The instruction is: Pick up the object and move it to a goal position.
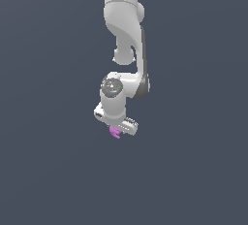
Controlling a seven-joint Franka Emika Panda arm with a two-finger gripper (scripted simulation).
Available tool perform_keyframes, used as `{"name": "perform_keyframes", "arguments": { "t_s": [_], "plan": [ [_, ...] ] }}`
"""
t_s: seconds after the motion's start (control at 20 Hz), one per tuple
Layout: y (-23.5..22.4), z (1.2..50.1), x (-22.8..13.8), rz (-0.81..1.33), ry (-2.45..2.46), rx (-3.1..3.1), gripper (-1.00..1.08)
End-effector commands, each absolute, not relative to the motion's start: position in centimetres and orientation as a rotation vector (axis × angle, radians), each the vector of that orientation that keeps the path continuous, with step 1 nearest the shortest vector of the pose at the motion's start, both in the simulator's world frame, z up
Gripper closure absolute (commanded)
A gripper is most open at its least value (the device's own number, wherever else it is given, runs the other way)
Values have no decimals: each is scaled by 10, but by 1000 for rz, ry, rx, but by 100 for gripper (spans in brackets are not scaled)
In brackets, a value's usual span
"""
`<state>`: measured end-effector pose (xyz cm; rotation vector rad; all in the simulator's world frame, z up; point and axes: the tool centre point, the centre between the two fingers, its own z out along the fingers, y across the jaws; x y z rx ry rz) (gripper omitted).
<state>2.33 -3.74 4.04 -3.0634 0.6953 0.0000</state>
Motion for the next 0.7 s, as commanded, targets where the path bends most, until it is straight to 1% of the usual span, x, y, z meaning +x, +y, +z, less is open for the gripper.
{"name": "perform_keyframes", "arguments": {
  "t_s": [0.0,0.35,0.65],
  "plan": [
    [-38,41,23,0,695,-3063,108],
    [-38,55,18,0,695,-3063,108],
    [-40,87,7,0,696,-3063,108]
  ]
}}
